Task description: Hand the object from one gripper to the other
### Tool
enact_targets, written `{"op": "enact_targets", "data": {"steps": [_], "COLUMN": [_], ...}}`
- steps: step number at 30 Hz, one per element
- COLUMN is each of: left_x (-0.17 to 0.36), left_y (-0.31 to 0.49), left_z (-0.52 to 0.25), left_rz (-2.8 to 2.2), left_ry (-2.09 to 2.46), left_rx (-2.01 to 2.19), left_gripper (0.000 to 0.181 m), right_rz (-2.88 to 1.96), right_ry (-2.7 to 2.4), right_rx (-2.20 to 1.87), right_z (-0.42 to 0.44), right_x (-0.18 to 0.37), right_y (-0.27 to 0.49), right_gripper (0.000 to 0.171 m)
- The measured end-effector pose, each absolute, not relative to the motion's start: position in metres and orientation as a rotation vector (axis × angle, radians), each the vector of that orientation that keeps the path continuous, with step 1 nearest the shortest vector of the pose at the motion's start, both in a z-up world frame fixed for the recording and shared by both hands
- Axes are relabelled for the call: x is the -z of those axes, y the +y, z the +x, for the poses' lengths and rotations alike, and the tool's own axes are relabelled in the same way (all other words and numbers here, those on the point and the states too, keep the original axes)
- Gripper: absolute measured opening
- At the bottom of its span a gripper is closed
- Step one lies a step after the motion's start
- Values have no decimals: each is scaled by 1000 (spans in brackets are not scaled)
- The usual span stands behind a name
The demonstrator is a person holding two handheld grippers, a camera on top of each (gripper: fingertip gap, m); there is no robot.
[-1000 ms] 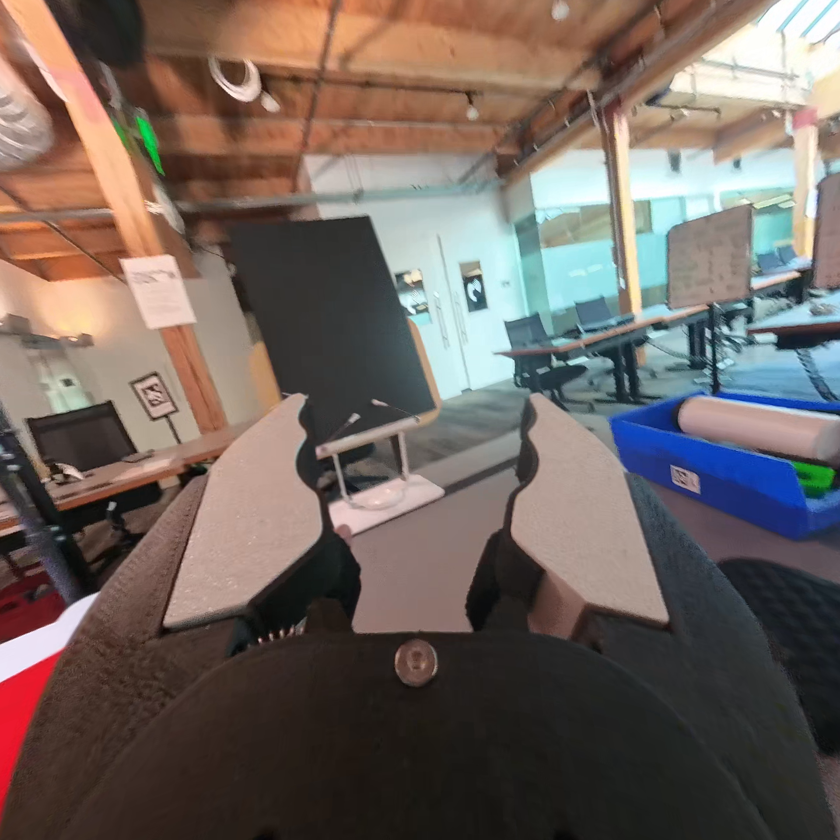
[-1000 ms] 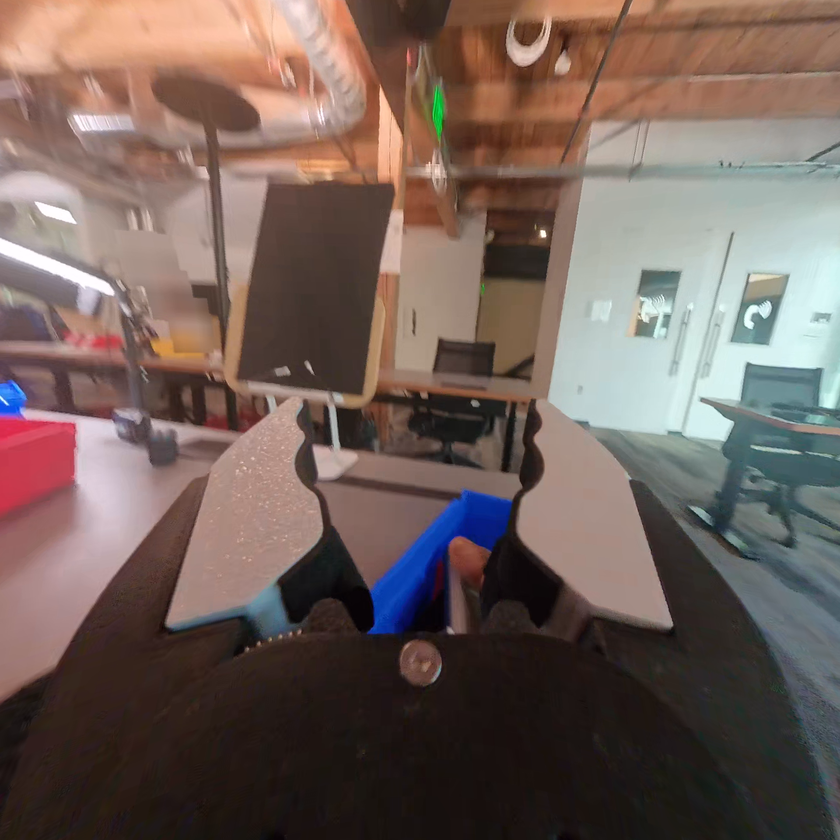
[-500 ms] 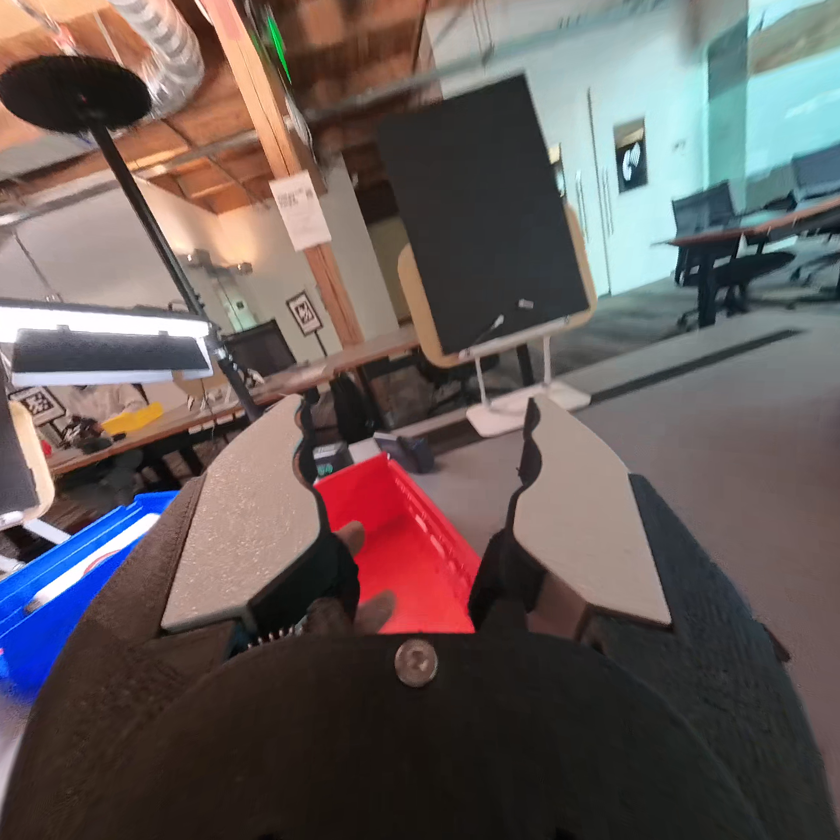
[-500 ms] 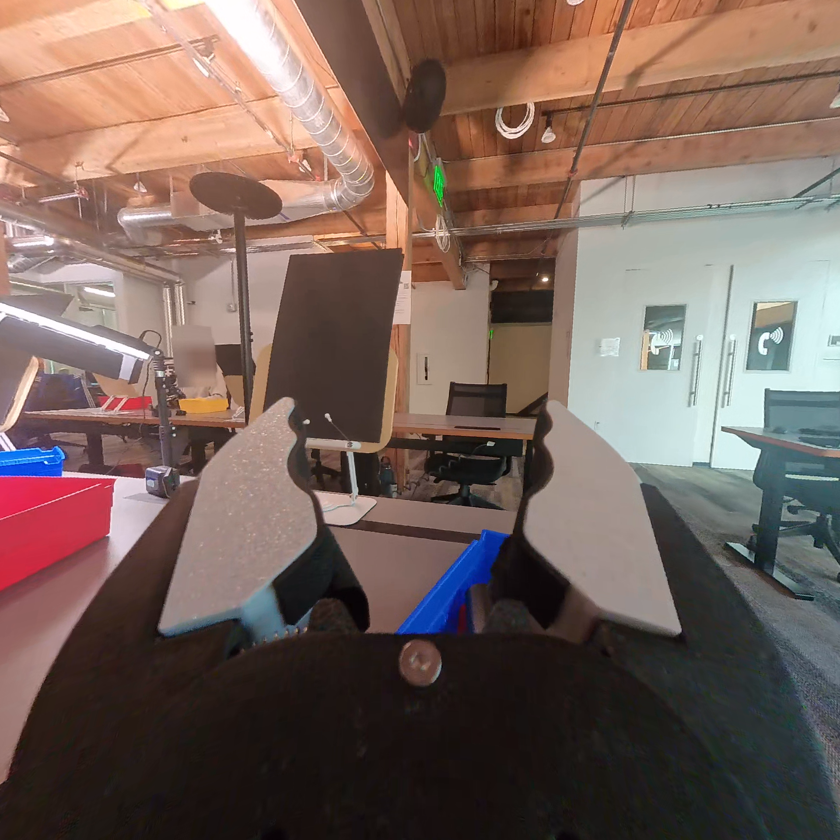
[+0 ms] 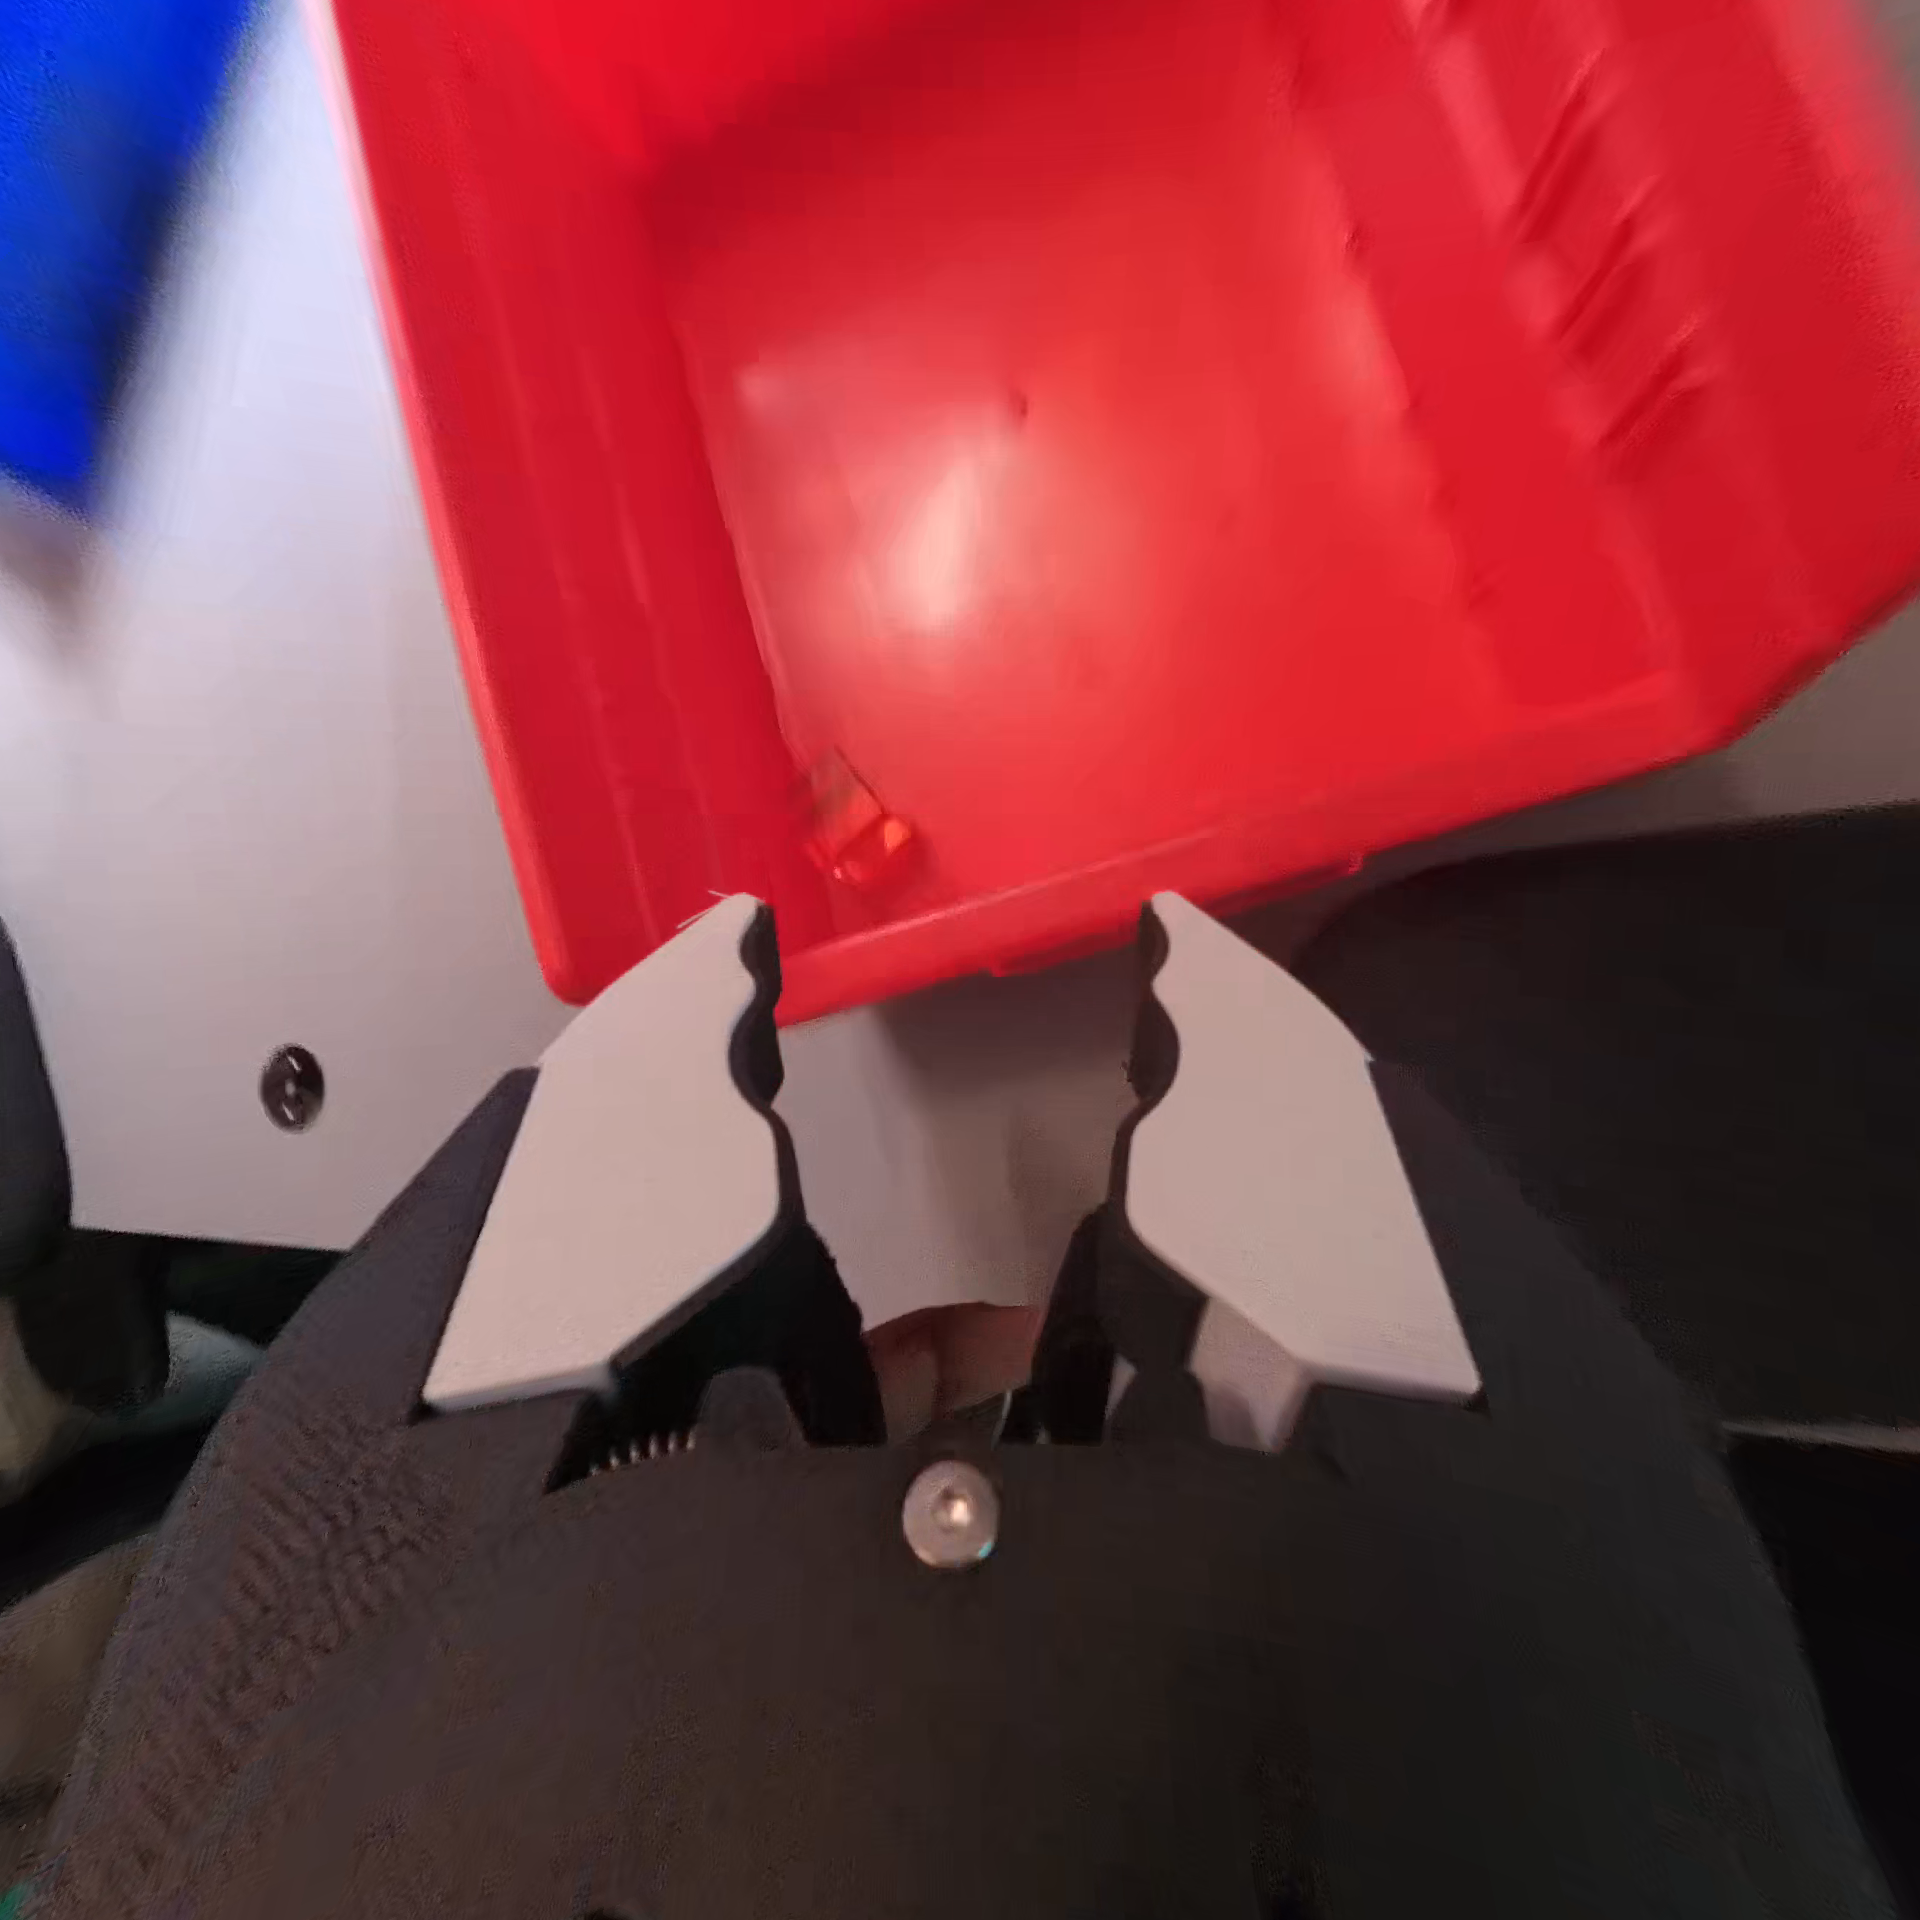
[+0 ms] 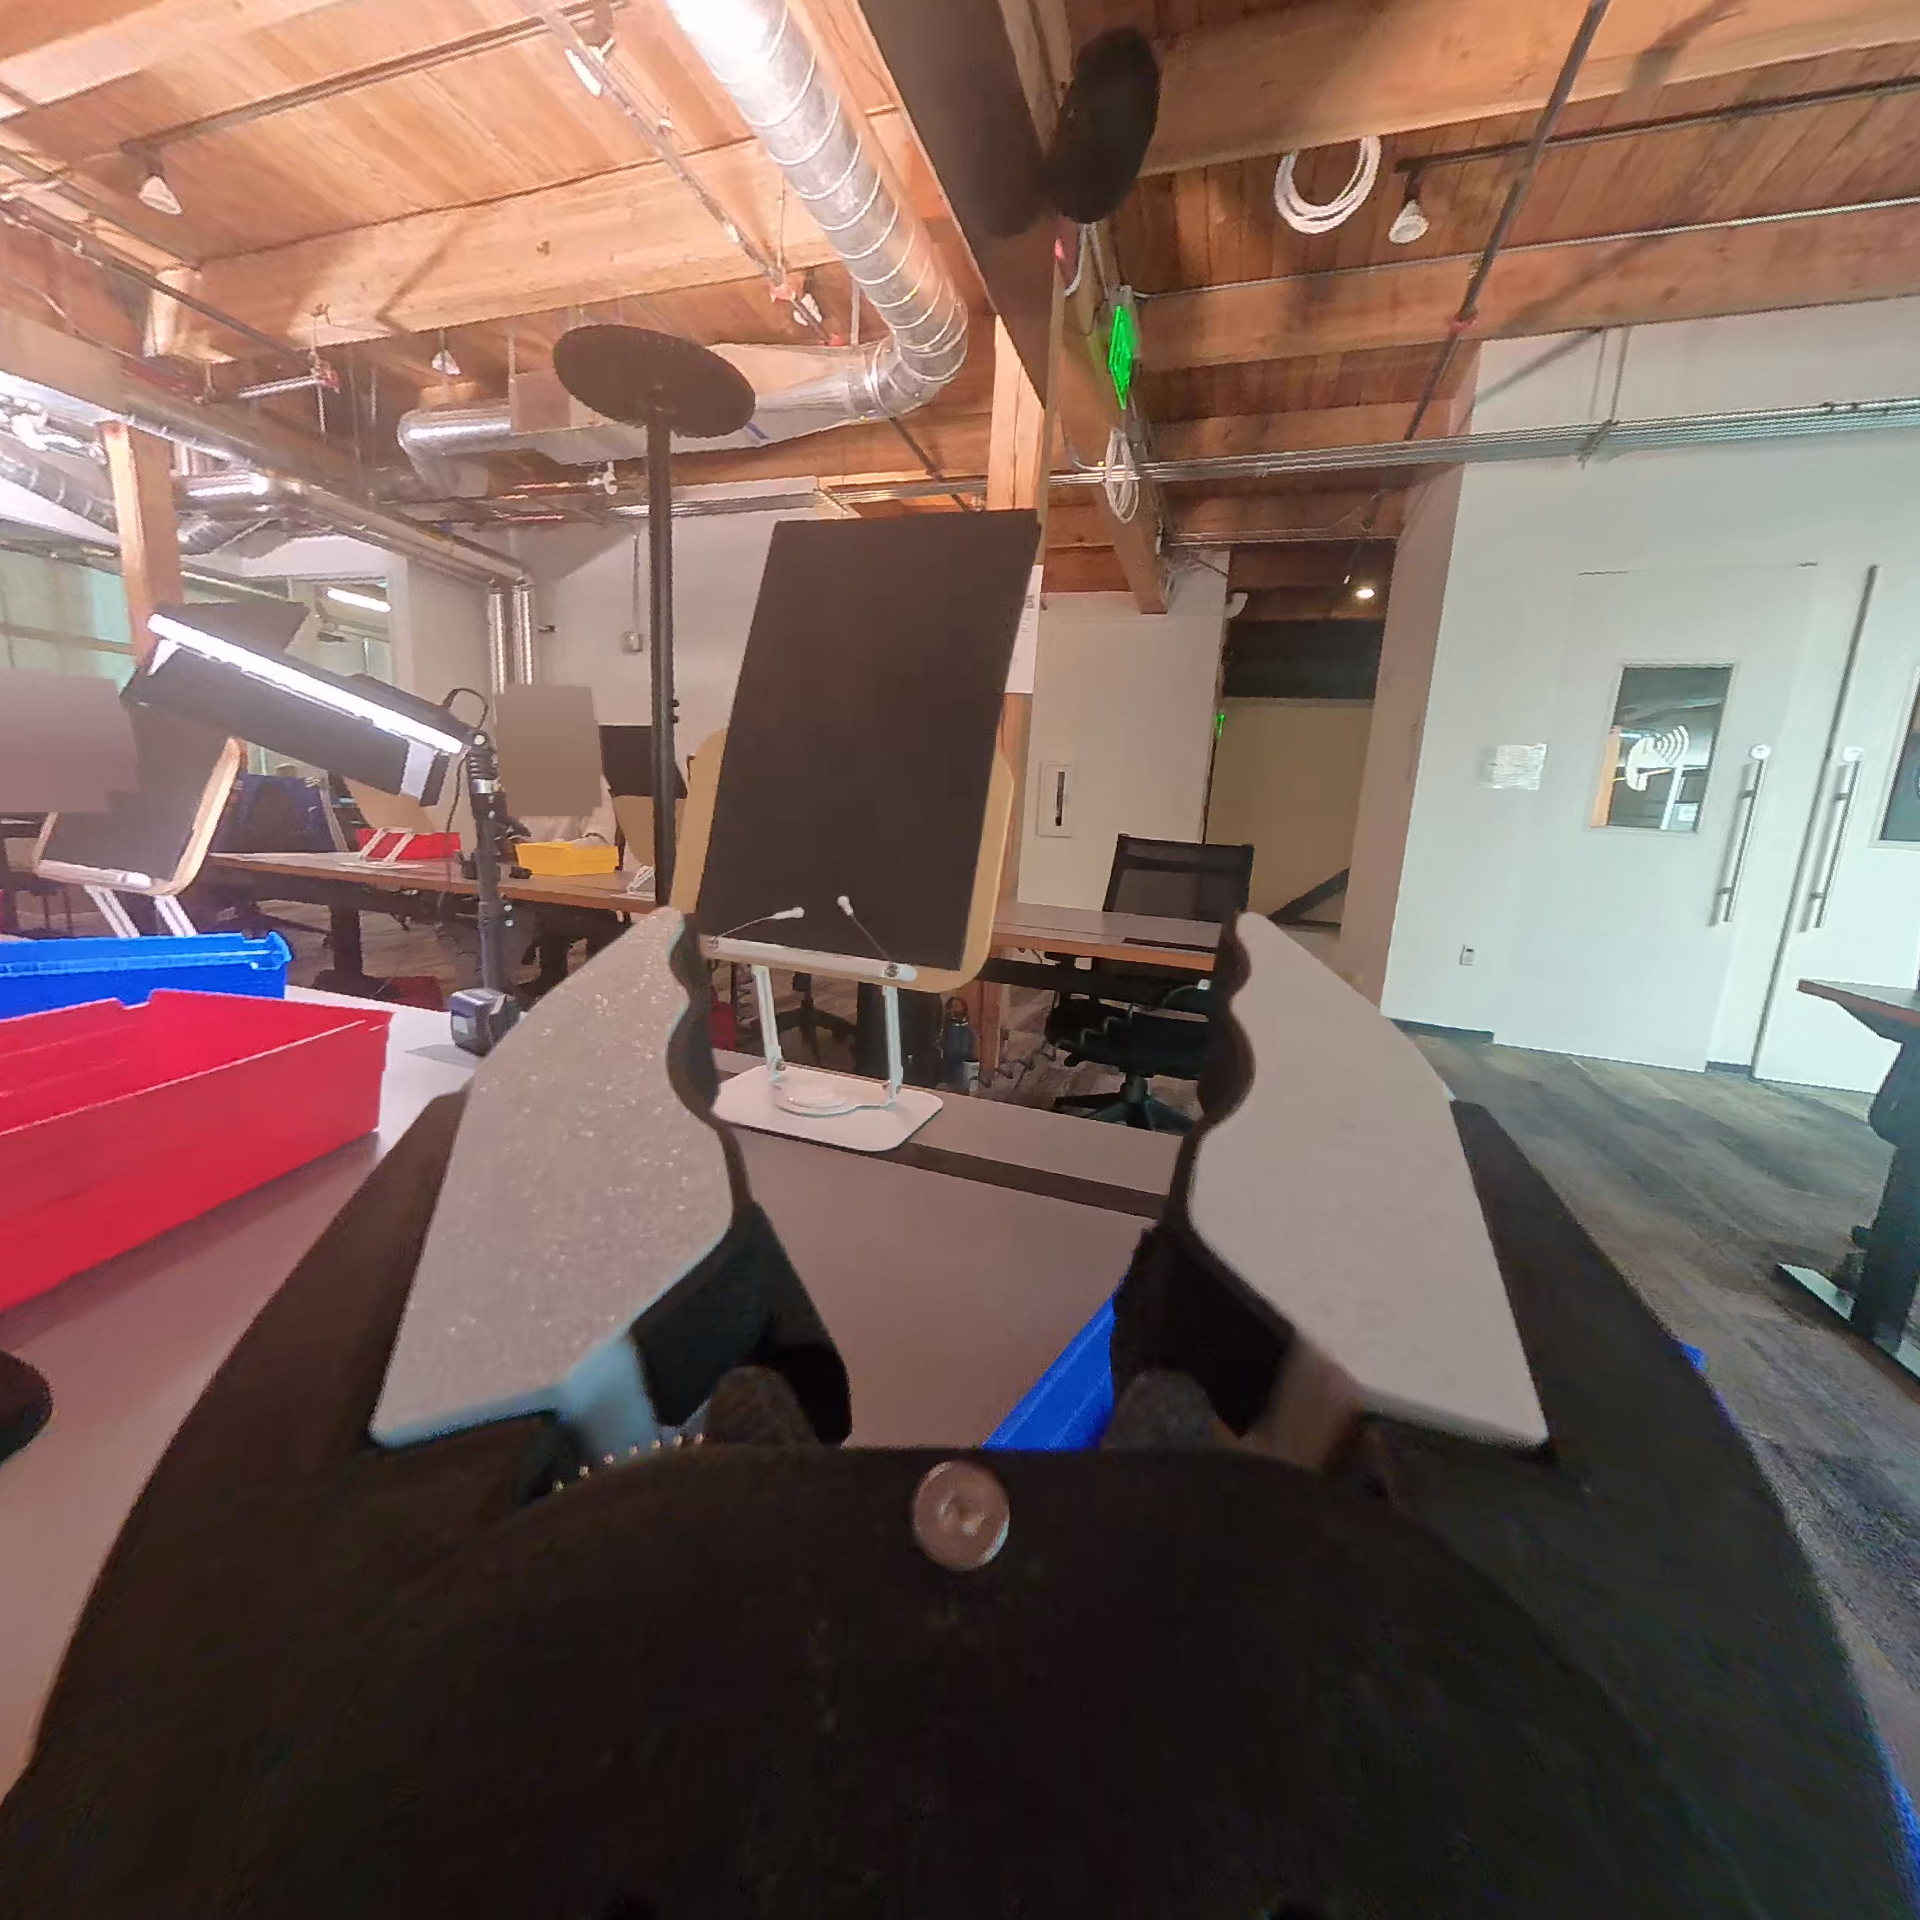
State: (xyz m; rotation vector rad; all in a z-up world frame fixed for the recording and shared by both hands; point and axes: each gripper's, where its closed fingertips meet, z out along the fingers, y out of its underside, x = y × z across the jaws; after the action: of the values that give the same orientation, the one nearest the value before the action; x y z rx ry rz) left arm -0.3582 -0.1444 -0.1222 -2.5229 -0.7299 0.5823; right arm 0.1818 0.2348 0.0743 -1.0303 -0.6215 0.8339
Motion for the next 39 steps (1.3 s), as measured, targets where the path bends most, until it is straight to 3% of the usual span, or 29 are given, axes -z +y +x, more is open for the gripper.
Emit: {"op": "enact_targets", "data": {"steps": [12, 17, 22, 30, 35, 39], "left_x": [178, 179, 169, 175, 194, 173], "left_y": [-146, -143, -125, -127, -122, -117], "left_z": [-407, -412, -405, -420, -421, -416], "left_rz": [-2692, -2690, -2625, -2715, -2726, -2646], "left_ry": [-1026, -997, -868, -920, -932, -784], "left_rx": [-391, -410, -347, -483, -405, -609], "left_gripper": [42, 47, 40, 50, 31, 29], "right_rz": [-968, -937, -933, -937, -933, -929], "right_ry": [-698, -726, -740, -775, -784, -793], "right_rx": [-853, -819, -830, -818, -800, -809], "right_z": [173, 173, 168, 161, 162, 158], "right_x": [-84, -87, -86, -82, -81, -81], "right_y": [206, 198, 195, 192, 191, 189], "right_gripper": [89, 87, 86, 85, 84, 83]}}
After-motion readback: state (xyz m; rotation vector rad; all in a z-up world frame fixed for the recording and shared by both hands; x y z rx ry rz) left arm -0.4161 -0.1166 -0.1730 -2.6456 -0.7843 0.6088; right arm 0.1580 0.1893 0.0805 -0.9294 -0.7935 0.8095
